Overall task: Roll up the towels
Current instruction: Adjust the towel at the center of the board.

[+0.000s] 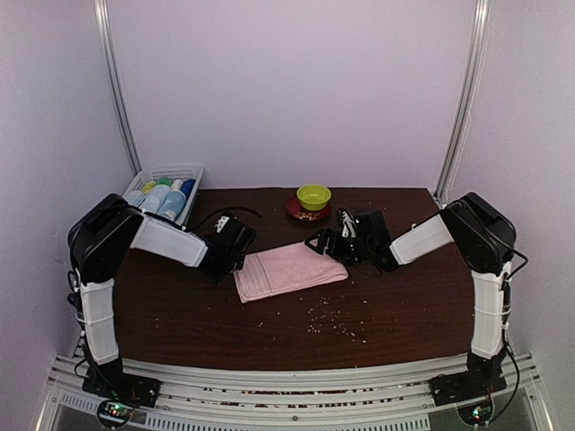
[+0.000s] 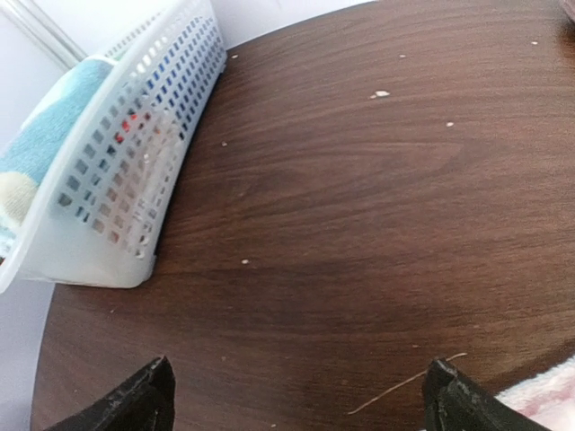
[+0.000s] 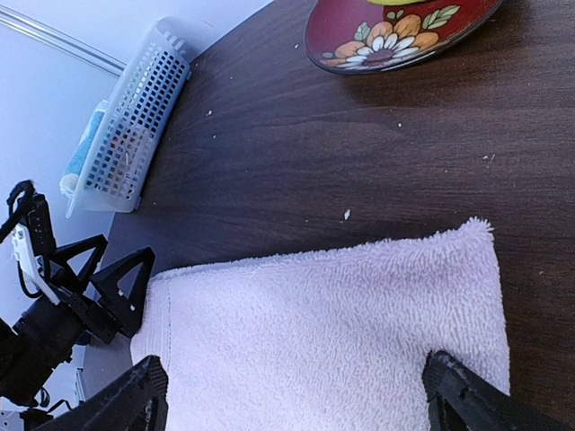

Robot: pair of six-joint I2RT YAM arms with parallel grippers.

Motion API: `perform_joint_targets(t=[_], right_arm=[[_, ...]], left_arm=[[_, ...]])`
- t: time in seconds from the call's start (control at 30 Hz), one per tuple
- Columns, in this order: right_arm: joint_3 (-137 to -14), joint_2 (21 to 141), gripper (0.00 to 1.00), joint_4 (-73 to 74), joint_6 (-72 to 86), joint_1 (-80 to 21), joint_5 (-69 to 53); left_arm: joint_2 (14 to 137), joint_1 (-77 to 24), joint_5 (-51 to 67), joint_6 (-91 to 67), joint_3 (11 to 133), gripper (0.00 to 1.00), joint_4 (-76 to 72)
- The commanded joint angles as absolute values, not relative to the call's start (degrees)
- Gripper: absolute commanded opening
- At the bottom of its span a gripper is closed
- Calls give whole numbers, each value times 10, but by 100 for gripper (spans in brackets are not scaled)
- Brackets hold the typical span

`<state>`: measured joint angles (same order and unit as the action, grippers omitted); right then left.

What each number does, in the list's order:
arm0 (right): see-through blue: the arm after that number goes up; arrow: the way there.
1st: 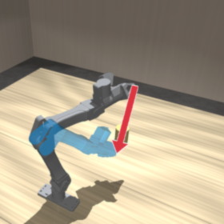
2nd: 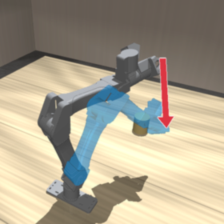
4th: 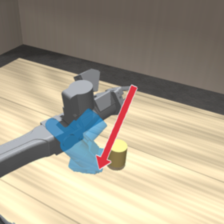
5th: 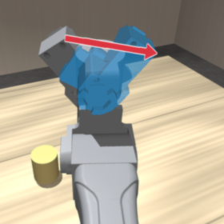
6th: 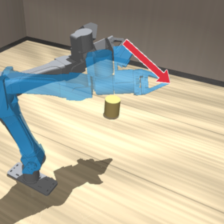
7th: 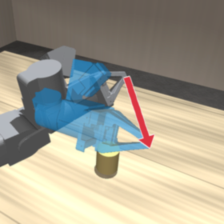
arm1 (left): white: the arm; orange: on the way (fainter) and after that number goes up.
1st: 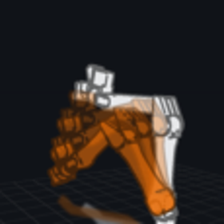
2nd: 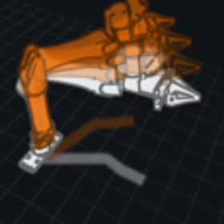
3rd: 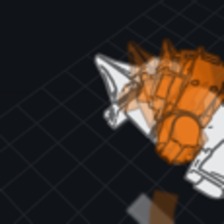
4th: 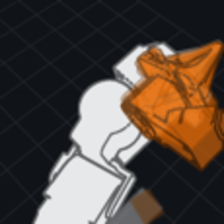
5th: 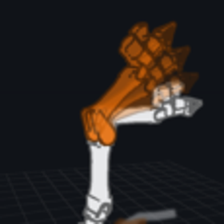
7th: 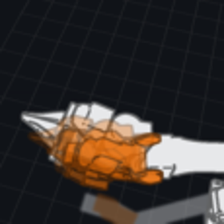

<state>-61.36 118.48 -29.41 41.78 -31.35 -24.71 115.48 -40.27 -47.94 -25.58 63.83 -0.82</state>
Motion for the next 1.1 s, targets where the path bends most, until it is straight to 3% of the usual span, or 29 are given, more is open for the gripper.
perform_joint_targets(t=[0.0,0.27,0.63,0.87,1.07], right_arm=[[-620,1205,100,-265,416,-308,-226],[-618,1189,100,-263,405,-309,-240],[-617,1063,100,-112,292,-333,-161],[-575,1037,100,-181,321,-335,-257],[-535,1063,100,-260,369,-320,-318]], left_arm=[[1142,-399,-532,-278,628,98,22],[1177,-399,-531,-280,639,98,30],[1240,-393,-526,-251,718,98,42],[1281,-380,-530,-237,783,98,61],[1213,-372,-529,-229,760,98,56]])
